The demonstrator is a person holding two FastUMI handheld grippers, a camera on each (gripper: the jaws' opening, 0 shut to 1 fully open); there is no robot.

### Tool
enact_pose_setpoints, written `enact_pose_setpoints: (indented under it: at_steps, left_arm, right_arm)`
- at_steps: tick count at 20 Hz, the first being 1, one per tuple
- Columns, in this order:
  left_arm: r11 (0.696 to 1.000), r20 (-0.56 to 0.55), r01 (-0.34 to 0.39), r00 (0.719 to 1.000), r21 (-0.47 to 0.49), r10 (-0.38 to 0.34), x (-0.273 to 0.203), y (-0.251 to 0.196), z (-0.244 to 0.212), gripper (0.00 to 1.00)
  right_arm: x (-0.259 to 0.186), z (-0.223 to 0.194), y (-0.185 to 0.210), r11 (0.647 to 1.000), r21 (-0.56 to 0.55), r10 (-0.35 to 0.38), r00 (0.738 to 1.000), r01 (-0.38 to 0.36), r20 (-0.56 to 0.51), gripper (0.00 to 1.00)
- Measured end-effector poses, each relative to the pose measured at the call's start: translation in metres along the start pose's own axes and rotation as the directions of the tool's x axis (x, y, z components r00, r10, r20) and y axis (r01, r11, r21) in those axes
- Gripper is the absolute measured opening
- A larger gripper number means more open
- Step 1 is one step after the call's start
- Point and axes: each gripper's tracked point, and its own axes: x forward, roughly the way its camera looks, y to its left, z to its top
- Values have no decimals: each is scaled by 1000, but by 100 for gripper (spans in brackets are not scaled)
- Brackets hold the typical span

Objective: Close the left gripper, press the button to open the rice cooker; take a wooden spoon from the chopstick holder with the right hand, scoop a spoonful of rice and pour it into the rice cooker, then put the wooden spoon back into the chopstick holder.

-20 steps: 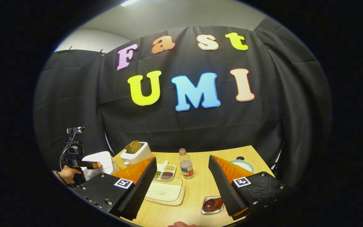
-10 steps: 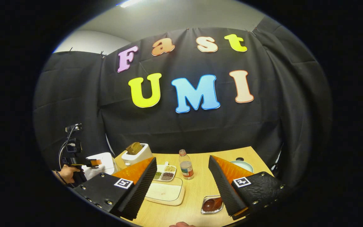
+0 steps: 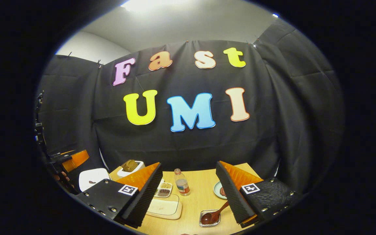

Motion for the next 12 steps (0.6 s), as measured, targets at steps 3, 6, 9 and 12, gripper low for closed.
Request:
enact_pose_setpoints:
  at_steps: [3,6,9,12]
  left_arm:
    - [998,13,64,998,-3,-64,-20,-35,12,94]
    - [996,15,90,996,9,-90,-25,-46,15,94]
    - [996,6,84,996,8,-84,-32,-39,6,94]
    - [996,-16,83,996,-10,-83,-30,-37,-2,94]
  right_arm:
    - [-8,14,3,1000,6,-4,999,4,35,99]
    - [-14,20,8,1000,5,3,999,-3,50,99]
    - [-14,20,7,1000,7,1,999,-2,48,96]
    - [-14,21,8,1000,7,0,999,-1,47,99]
